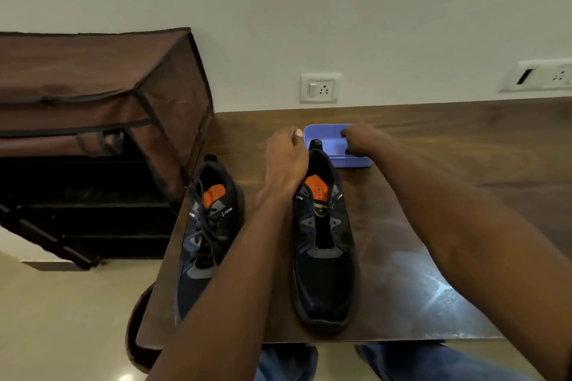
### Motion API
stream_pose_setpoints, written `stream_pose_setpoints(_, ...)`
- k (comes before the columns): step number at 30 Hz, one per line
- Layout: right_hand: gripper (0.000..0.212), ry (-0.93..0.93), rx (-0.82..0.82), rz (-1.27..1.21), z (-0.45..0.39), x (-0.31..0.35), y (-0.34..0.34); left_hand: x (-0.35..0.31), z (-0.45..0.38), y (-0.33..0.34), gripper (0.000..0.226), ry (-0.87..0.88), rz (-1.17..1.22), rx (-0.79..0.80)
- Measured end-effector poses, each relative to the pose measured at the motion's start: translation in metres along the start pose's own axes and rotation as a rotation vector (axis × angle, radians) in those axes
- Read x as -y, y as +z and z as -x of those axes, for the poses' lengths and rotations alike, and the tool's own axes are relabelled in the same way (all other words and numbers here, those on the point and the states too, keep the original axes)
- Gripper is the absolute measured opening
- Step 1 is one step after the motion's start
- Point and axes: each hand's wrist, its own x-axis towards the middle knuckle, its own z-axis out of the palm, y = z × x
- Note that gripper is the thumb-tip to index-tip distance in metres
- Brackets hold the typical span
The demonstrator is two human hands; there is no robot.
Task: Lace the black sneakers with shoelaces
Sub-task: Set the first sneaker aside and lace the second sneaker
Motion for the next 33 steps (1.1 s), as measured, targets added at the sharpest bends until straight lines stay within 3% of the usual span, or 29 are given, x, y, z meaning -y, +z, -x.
stream_pose_setpoints(5, 0.028, 0.091, 0.101, -0.028, -0.03, -0.005, 0.014, -0.004, 0.004, -0.003, 0.037, 0.04, 0.008, -0.014)
stream_pose_setpoints(12, 0.019, 0.12, -0.331, -0.486, 0.024, 0.0, -0.008, -0.02, 0.024, -0.029, 0.02, 0.061, 0.063, -0.09)
stream_pose_setpoints(14, 0.021, 0.138, -0.434, -0.626, 0.05, 0.005, -0.023, -0.028, 0.034, -0.038, 0.027, 0.066, 0.085, -0.099)
stream_pose_setpoints(17, 0.014, 0.153, -0.508, -0.763, 0.109, 0.012, -0.046, -0.038, 0.063, -0.051, 0.024, 0.054, 0.172, -0.072)
stream_pose_setpoints(19, 0.011, 0.14, -0.443, -0.845, 0.148, 0.019, -0.056, -0.033, 0.08, -0.056, 0.018, 0.015, 0.209, -0.035)
stream_pose_setpoints(22, 0.022, 0.047, -0.185, -0.957, 0.219, 0.032, -0.058, -0.026, 0.112, -0.066, 0.023, -0.028, 0.222, 0.008)
stream_pose_setpoints(26, 0.012, -0.106, 0.146, -0.813, 0.279, 0.055, -0.041, -0.019, 0.135, -0.071, 0.015, -0.137, 0.23, 0.096)
stream_pose_setpoints(29, 0.006, -0.089, 0.097, -0.795, 0.288, 0.066, -0.023, -0.019, 0.142, -0.071, 0.023, -0.224, 0.28, 0.196)
stream_pose_setpoints(33, 0.011, -0.017, 0.16, -0.952, 0.283, 0.063, -0.013, -0.024, 0.141, -0.065, 0.014, -0.309, 0.387, 0.356)
